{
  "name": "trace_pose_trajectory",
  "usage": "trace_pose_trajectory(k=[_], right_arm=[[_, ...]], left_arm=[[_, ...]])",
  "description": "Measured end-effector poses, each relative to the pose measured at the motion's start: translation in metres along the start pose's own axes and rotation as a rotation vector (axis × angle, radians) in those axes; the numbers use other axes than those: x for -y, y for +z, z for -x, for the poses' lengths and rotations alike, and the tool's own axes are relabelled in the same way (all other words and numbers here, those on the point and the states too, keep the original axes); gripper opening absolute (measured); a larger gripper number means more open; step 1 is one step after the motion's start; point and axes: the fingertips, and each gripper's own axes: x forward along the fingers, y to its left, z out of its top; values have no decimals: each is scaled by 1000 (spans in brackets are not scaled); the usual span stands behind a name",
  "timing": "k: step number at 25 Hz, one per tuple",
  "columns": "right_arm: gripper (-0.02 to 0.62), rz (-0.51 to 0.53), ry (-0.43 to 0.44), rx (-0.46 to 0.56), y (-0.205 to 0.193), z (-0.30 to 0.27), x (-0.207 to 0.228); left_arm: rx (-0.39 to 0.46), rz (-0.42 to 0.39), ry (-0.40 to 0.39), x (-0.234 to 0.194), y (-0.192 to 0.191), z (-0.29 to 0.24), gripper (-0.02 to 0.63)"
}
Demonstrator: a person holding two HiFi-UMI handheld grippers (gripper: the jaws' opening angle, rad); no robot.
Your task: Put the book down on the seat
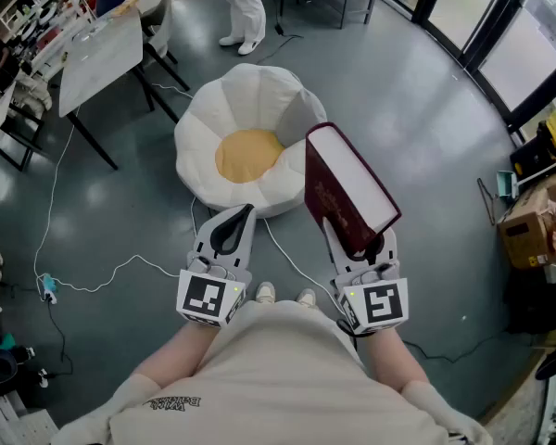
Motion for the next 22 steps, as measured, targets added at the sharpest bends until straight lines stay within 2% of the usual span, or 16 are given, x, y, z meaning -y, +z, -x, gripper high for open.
trace_pose_trajectory(k=[12, 22], right_arm=[[209, -14, -2, -2, -2, 8, 3], [209, -43, -7, -11, -9, 20, 22]], left_arm=[[-12, 6, -19, 10, -9, 2, 3], [-32, 10, -27, 27, -14, -10, 3]])
